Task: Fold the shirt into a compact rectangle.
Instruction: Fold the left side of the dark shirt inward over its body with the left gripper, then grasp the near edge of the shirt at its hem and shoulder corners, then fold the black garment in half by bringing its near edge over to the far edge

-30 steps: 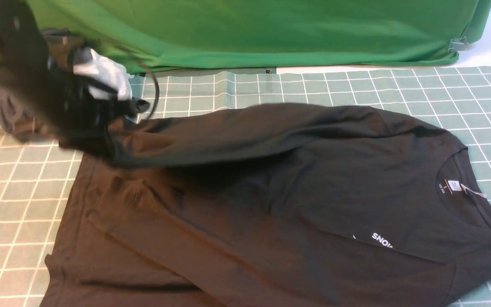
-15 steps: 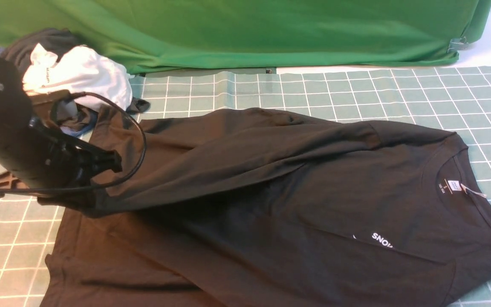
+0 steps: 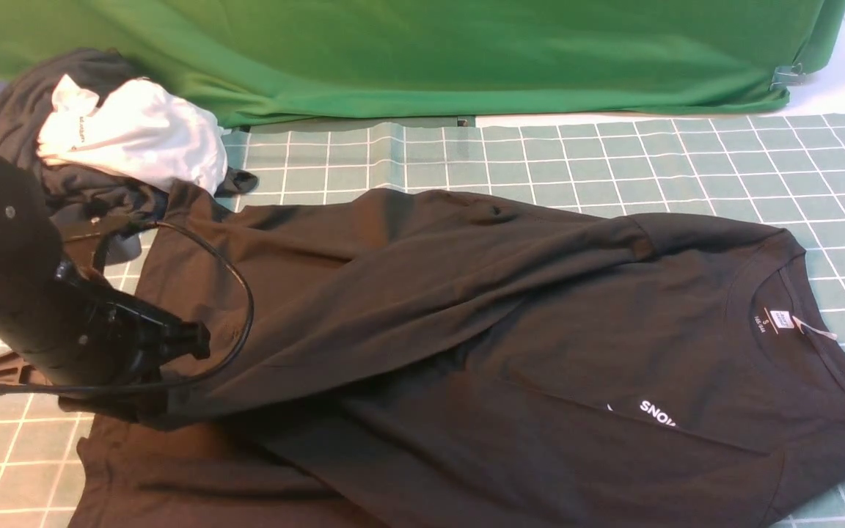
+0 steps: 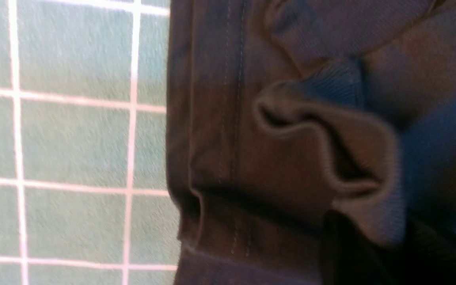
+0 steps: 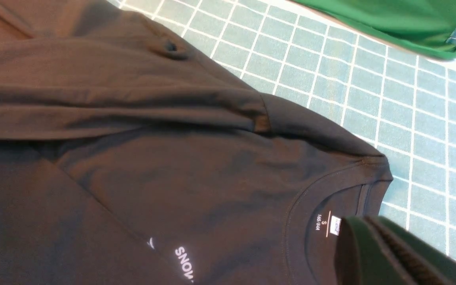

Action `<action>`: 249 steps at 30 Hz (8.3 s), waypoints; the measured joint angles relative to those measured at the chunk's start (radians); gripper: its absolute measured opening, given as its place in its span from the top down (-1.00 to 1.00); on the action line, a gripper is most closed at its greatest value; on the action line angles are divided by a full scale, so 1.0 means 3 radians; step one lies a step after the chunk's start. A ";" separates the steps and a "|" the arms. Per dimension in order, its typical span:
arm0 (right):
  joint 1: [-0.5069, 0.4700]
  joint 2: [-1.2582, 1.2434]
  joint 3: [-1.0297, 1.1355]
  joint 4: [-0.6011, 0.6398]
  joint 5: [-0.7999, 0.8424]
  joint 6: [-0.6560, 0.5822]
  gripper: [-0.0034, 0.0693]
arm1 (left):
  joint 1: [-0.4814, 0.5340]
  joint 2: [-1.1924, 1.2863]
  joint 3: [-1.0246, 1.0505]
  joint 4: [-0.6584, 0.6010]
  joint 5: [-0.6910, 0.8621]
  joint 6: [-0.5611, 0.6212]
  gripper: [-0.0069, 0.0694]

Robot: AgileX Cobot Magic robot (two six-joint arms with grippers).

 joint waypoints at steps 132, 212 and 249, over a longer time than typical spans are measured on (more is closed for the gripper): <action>0.0102 0.1235 0.0718 0.1094 0.1335 -0.0656 0.75 | 0.0003 -0.1706 0.1127 -0.0158 0.1164 0.0185 0.78; -0.1540 0.3243 -0.1234 0.1457 -0.0934 -0.1648 0.86 | 0.0003 -0.0408 0.0159 -0.0354 -0.0026 0.0643 0.80; -0.1564 0.1554 -0.1167 0.1903 0.0948 -0.2172 0.91 | -0.0205 -0.0218 -0.0370 0.0354 0.0077 -0.0012 0.79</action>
